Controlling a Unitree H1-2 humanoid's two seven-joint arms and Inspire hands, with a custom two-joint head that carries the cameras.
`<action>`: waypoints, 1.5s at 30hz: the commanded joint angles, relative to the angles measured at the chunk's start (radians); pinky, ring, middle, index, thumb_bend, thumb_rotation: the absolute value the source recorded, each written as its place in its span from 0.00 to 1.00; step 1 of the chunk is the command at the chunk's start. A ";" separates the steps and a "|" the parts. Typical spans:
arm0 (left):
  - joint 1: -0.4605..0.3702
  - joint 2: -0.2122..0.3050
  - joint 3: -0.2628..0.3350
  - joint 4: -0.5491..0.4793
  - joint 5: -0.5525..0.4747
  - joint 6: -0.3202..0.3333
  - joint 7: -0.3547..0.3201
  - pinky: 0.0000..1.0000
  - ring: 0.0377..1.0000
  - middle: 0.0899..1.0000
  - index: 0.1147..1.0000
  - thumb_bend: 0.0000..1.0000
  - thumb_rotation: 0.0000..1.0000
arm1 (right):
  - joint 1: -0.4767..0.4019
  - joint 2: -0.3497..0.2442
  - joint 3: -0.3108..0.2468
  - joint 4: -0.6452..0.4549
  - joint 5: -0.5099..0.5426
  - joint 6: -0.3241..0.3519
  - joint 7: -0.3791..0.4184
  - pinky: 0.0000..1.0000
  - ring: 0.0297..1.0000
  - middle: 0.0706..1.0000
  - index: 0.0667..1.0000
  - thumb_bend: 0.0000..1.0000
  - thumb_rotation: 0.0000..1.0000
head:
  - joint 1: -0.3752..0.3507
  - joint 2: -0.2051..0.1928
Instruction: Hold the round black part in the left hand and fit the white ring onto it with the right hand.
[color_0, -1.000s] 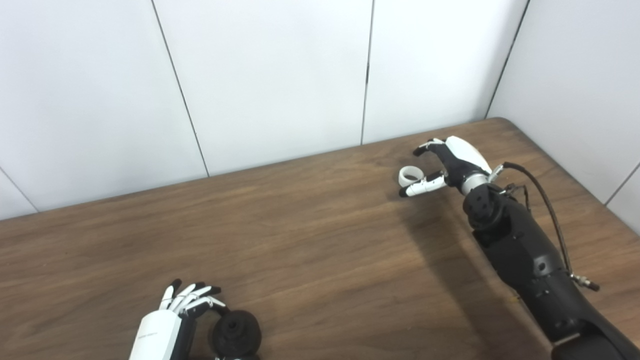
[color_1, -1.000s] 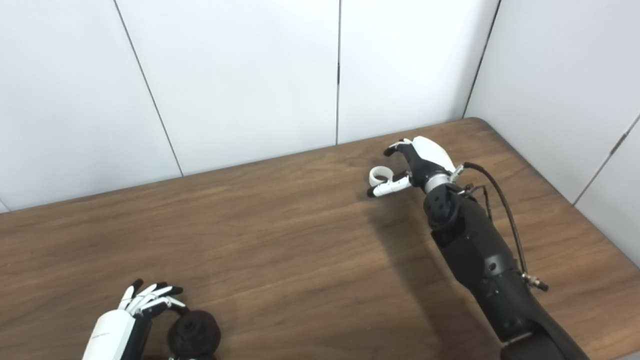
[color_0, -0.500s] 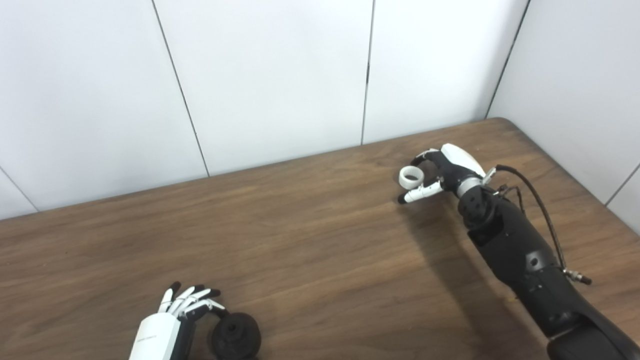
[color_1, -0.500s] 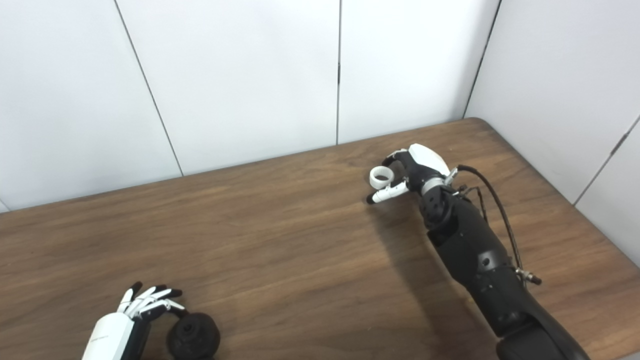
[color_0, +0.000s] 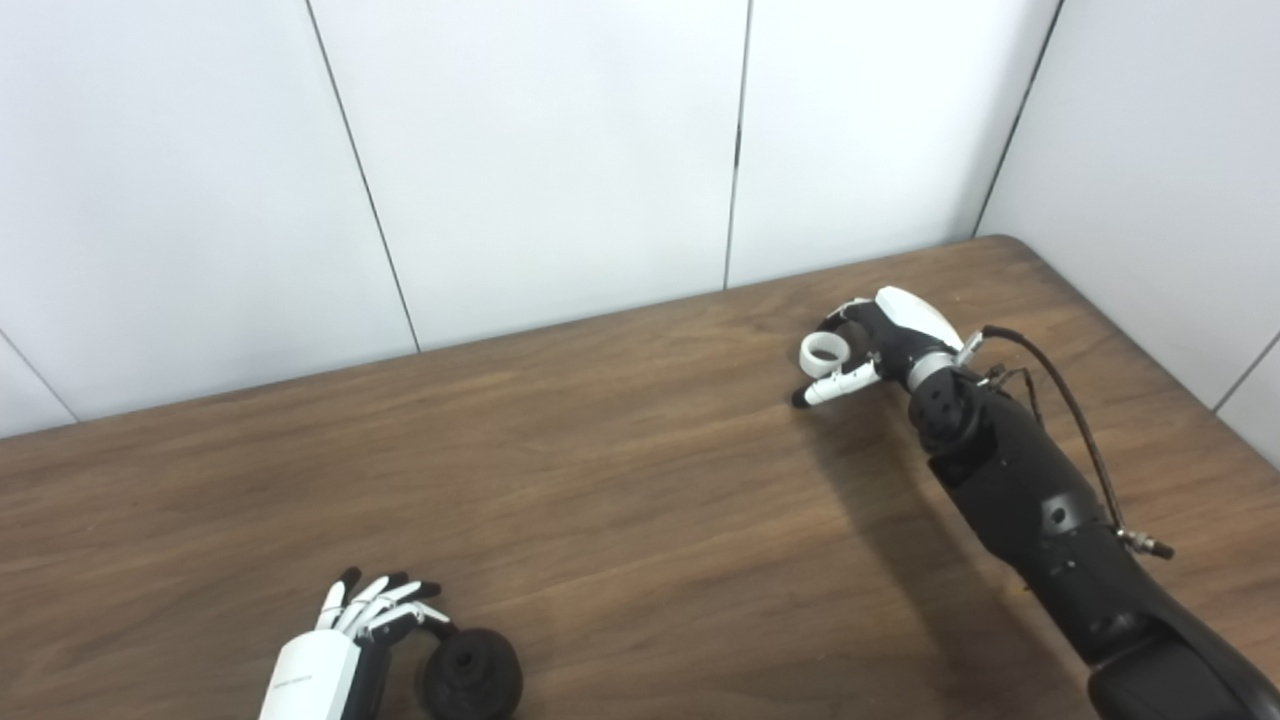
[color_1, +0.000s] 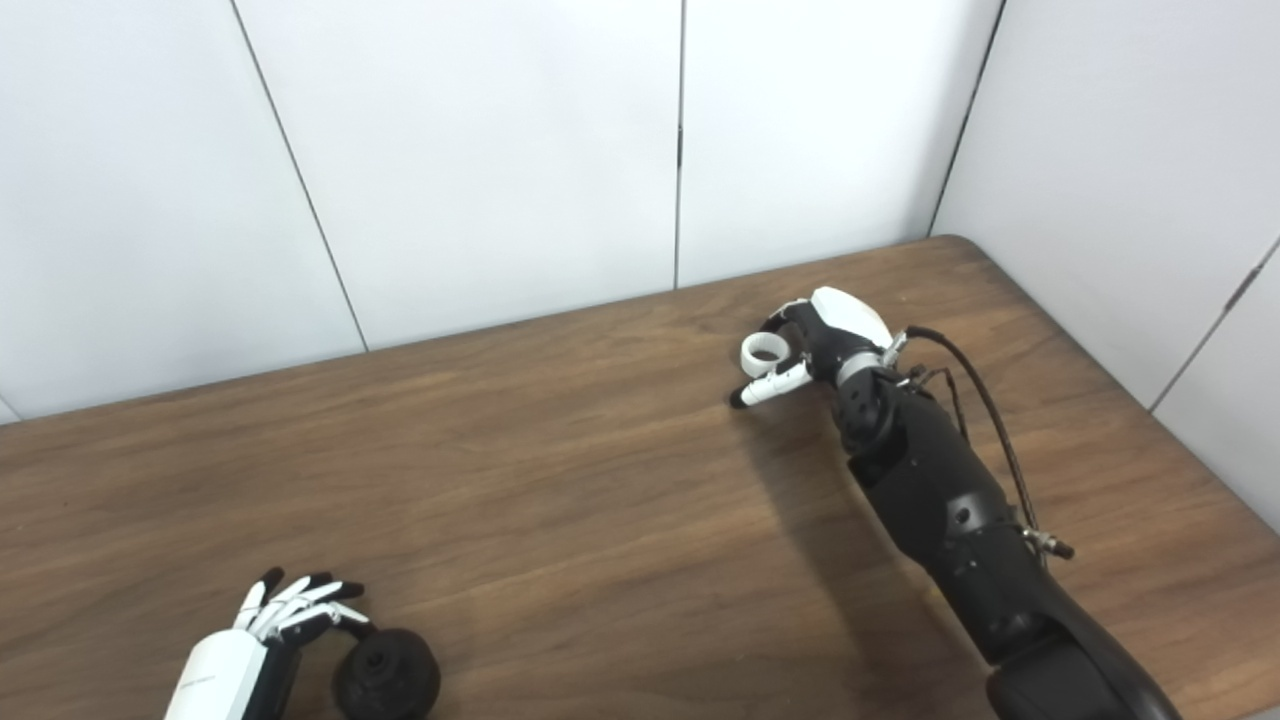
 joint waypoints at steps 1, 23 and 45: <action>0.014 0.009 -0.003 0.002 0.014 0.016 -0.019 1.00 0.88 0.77 0.42 0.52 0.05 | -0.056 -0.021 -0.008 -0.015 -0.006 0.001 -0.029 1.00 1.00 0.92 0.71 0.80 0.31 | -0.002 0.000; 0.009 0.003 -0.003 -0.002 0.018 0.027 -0.018 1.00 0.88 0.77 0.42 0.52 0.05 | -0.054 -0.045 -0.011 -0.017 0.002 -0.009 -0.028 1.00 1.00 0.91 0.67 0.79 0.29 | 0.000 0.004; 0.012 0.011 -0.003 -0.013 0.014 0.030 -0.022 1.00 0.88 0.77 0.42 0.52 0.05 | -0.040 -0.045 -0.014 -0.021 0.010 -0.009 -0.028 1.00 1.00 0.89 0.61 0.76 0.26 | -0.005 0.011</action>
